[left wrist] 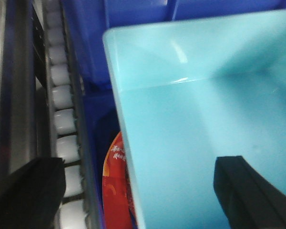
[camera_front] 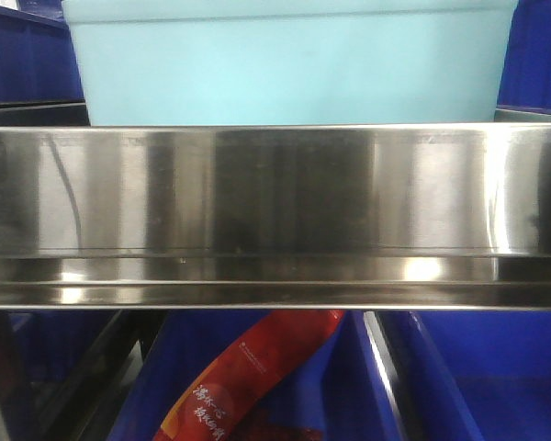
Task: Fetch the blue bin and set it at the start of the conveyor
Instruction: 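Lift the teal bin with both grippers up off the shelf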
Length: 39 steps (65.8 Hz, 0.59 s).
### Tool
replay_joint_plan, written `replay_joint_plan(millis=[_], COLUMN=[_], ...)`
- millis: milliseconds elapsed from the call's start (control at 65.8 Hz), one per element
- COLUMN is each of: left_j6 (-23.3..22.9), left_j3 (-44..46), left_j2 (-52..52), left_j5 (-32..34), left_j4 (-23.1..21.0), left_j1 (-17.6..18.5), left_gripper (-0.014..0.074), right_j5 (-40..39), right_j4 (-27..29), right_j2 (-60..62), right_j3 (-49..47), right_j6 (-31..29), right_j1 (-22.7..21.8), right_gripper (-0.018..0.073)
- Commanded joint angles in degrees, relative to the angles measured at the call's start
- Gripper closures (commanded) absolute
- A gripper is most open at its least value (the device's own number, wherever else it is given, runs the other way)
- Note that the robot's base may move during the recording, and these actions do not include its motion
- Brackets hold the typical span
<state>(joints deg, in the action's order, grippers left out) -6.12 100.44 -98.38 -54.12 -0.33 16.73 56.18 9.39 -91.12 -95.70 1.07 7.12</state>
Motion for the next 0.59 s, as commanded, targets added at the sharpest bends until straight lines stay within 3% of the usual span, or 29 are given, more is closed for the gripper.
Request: replay_joint_plan(millis=[0,243,334,426,578], left_j6=[-0.5,-0.5,-0.5,-0.5,-0.5], left_j3=[1.4,1.7,1.7,1.7,1.8], left_j2=[-2.6,-8.0,-8.7,-8.8,-8.8], left_j5=[-0.1,0.1,0.1,0.1,-0.5], left_j4=[-0.4,-0.5,-0.5,-0.5,-0.5], left_j1=[-0.3,-1.7,-1.7,-1.7,-1.7], left_gripper=[0.0069,0.0073,0.0114,0.0235,0.0565], right_j5=[-0.8,-2.4,-2.6,-2.6,-2.0], right_j4=[-0.7,-0.7,-0.7,-0.7,-0.7], right_j2=[-2.6,-9.3,-10.5,-11.0,-11.0], right_j3=[-1.5,-1.7,-1.7,-1.7,-1.7], right_j6=[0.5,0.5,0.5,0.5,0.5], right_j1=[0.0,0.0,0.0,0.0,0.0], right_gripper=[-0.0009,-0.0009,0.0032,0.0148,0.0459])
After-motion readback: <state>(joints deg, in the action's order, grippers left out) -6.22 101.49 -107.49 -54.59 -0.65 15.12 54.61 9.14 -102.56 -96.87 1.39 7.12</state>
